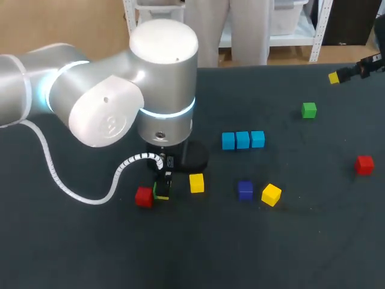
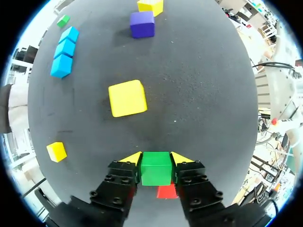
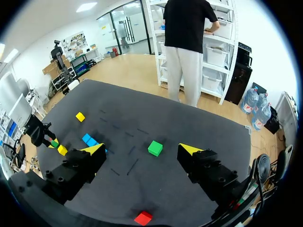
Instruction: Place the blue cubes, place green cubes on the blue cubes, place the yellow cubes on the green cubes, then place the red cubes on the yellow cubes, and place purple cube on the red cubes.
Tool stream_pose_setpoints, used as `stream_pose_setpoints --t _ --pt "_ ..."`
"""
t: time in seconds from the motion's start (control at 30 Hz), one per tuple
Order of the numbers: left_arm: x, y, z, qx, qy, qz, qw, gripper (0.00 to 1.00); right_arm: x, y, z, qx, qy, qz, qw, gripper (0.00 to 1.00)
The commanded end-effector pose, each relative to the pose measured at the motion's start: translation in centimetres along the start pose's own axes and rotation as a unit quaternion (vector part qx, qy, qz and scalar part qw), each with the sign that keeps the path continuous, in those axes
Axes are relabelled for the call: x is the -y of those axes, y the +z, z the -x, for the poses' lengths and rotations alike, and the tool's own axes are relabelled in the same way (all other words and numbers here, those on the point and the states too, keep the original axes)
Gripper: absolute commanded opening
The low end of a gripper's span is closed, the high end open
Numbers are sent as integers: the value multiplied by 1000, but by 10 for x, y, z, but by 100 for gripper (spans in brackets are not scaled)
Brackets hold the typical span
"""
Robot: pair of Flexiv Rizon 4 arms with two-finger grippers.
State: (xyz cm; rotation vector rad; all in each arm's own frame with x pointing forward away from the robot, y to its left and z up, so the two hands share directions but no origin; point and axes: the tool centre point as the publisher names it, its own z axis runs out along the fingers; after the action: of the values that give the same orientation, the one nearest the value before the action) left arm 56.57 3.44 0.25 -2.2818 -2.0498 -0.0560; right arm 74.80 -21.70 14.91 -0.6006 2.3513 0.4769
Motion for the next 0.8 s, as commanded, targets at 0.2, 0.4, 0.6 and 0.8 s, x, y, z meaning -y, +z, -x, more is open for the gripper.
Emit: stream_pose_setpoints --t 0.2,0.4,0.6,0.8 --pt "-39 -26 14 -20 17 -20 999 0 1 1 0 0 0 3 1000 100" --pt "-73 -44 29 -36 33 -30 998 0 1 1 0 0 0 3 1000 100" --pt "-108 -55 45 -64 65 -28 995 0 1 1 0 0 0 3 1000 100" --pt "-140 -57 66 -69 77 -36 994 0 1 1 0 0 0 3 1000 100"
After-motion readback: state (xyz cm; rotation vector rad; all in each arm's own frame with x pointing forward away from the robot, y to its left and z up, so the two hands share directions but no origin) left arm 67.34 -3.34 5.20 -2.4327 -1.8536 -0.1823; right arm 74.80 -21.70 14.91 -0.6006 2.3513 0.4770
